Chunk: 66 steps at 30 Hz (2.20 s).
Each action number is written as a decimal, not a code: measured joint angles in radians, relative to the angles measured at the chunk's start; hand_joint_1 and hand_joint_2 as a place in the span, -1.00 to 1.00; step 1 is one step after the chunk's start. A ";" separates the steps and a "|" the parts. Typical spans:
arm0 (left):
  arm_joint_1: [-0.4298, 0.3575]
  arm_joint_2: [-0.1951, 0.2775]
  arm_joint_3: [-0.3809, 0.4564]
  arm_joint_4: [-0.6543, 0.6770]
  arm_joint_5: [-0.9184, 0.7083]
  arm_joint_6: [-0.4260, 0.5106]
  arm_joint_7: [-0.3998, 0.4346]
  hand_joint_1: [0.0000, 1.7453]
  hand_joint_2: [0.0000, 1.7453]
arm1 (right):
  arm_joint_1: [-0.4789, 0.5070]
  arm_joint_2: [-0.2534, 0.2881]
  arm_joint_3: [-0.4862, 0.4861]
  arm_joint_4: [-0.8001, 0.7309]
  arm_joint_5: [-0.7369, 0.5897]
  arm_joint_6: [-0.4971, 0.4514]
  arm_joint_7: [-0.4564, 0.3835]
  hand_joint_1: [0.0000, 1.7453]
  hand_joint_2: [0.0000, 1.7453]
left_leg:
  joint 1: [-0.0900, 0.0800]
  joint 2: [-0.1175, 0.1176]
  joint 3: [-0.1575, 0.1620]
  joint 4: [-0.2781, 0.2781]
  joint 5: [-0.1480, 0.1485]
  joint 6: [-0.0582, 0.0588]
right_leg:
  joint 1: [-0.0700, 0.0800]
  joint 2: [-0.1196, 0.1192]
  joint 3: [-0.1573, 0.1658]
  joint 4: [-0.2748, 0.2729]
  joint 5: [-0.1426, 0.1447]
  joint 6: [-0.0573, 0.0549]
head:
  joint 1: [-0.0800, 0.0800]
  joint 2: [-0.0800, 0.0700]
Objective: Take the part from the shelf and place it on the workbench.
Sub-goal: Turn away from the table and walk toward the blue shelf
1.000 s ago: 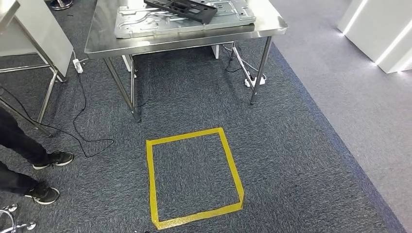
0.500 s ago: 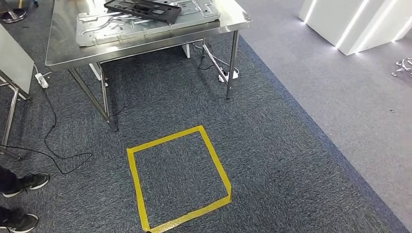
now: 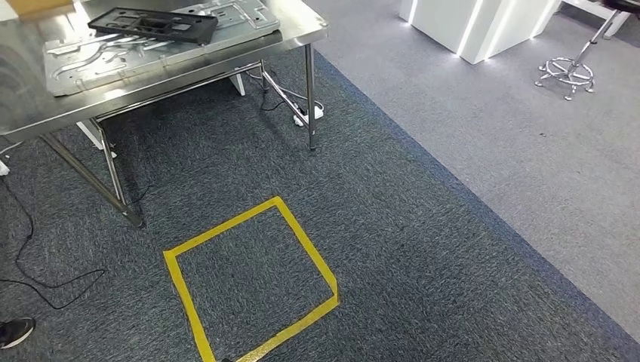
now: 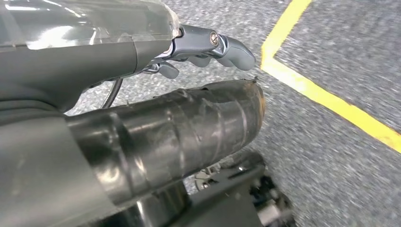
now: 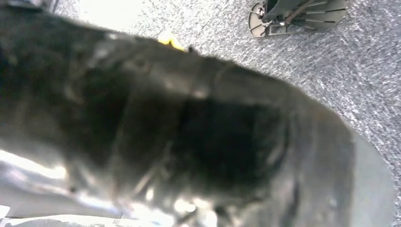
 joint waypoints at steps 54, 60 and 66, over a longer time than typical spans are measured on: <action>0.016 0.002 0.022 0.000 0.010 -0.005 -0.035 -1.00 -1.00 | 0.015 0.024 0.045 0.014 0.070 0.058 0.040 -1.00 -1.00 | 0.006 -0.064 -0.031 0.011 0.022 0.034 | -0.004 0.058 -0.132 0.267 -0.109 0.024 | 0.002 0.000; 0.012 0.002 0.022 0.000 0.011 -0.006 -0.035 -1.00 -1.00 | 0.014 0.024 0.045 0.014 0.072 0.059 0.041 -1.00 -1.00 | -0.001 -0.007 -0.017 0.011 0.011 0.017 | 0.018 -0.015 0.013 -0.004 -0.001 -0.005 | 0.002 0.000; 0.011 0.002 0.022 0.000 0.009 -0.008 -0.034 -1.00 -1.00 | 0.014 0.026 0.045 0.014 0.077 0.062 0.042 -1.00 -1.00 | 0.008 -0.093 -0.080 0.175 -0.092 -0.010 | 0.003 0.049 0.017 -0.025 0.018 -0.028 | -0.003 0.000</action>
